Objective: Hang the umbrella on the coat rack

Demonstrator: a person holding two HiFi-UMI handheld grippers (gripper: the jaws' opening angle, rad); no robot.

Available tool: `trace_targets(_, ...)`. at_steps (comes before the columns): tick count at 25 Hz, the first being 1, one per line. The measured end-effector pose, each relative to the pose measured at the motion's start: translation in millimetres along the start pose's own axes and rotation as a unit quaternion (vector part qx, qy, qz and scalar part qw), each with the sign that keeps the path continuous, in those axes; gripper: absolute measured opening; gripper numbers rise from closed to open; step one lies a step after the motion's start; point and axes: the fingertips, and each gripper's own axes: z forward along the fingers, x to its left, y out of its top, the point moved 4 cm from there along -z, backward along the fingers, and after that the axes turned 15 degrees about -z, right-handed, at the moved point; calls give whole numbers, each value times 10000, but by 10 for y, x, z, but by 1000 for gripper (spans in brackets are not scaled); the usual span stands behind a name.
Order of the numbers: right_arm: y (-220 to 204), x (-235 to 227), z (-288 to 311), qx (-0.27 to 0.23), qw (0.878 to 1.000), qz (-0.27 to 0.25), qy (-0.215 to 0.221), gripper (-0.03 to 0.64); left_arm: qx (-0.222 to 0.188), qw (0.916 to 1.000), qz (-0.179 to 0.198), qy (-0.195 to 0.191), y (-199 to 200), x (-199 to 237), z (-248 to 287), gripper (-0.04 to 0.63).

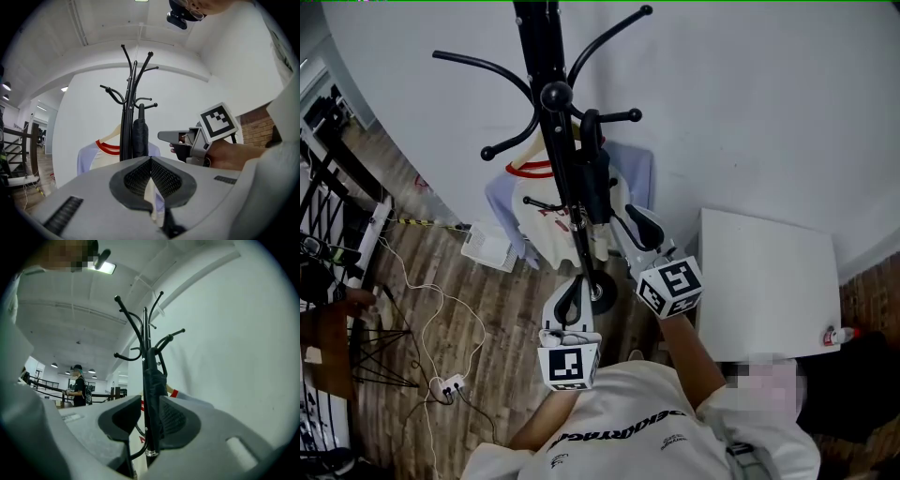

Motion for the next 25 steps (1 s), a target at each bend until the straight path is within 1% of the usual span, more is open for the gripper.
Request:
trace_targets(3,58,25,-171,-107,9998,-77,-148,22,-33,10000,29,-8,-6,-21,-8,-3)
trace_targets(4,79,42,-224,-130,9997,-93,-174,-2,-47,10000,30,-19,-4,-33,-13,-2)
trace_targets(11,76,230,-440,-54,9995,-223,-203,-3,-60,9999,51,-115,-22,-78,-30,-3)
trace_targets(16,40,303,-567,-47,9996,-63,-258,-3,-36,9998,-10,-171,16,-120,-35,-2)
trace_targets(18,52,343,-612,-42,9996,-80,-264,-3,-61,9998,1,-186,13,-126,-47,-2)
trace_targets(23,0,478,-697,58,9998,143,-80,-3,-38,9998,28,-212,-17,-142,-66,-3)
trace_targets(25,-45,517,-725,141,9998,136,-43,-3,-48,9997,57,-218,-45,-134,-75,-2)
